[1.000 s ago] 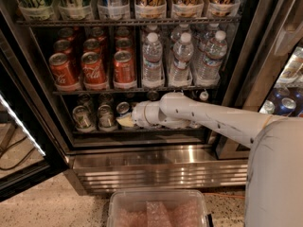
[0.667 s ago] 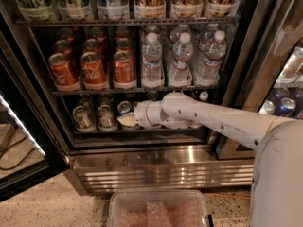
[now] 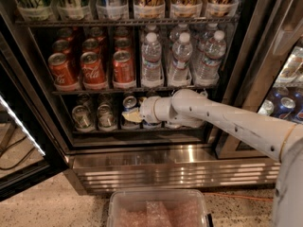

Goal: Pick pepsi can from bottom shelf of fridge

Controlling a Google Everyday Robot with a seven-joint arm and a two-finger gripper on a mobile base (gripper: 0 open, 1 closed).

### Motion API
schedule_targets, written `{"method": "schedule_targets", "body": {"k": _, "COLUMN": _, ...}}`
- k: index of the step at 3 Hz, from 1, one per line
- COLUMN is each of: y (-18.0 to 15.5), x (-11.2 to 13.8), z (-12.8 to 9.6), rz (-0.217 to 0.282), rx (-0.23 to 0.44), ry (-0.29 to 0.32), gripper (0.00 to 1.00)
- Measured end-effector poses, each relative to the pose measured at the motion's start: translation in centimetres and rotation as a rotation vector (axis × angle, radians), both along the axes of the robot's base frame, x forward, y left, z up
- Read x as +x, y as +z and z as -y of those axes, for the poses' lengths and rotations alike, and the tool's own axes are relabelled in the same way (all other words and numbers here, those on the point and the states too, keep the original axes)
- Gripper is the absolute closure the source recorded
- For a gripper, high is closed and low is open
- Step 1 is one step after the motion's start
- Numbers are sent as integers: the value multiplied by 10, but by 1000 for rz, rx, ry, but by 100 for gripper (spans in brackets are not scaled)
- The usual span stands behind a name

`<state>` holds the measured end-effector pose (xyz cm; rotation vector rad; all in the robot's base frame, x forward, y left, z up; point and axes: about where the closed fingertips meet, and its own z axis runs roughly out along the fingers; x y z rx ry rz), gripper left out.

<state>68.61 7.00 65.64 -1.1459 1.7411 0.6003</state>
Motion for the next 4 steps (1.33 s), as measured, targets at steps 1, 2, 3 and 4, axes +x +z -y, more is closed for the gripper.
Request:
{"method": "schedule_targets", "body": {"k": 1, "y": 27, "x": 4, "z": 3, "rz": 52, "rx": 29, "ry": 14, "gripper": 100}}
{"method": "schedule_targets", "body": {"k": 2, "y": 31, "x": 4, "z": 4, "rz": 56, "rx": 46, "ry": 20, "gripper": 100}}
{"method": "schedule_targets", "body": {"k": 3, "y": 30, "x": -6, "z": 6, "rz": -25, "rx": 136, "ry": 44, "gripper": 100}}
{"method": "schedule_targets", "body": {"k": 4, "y": 30, "x": -6, "z": 5, "rz": -25, "rx": 136, "ry": 44, "gripper": 100}}
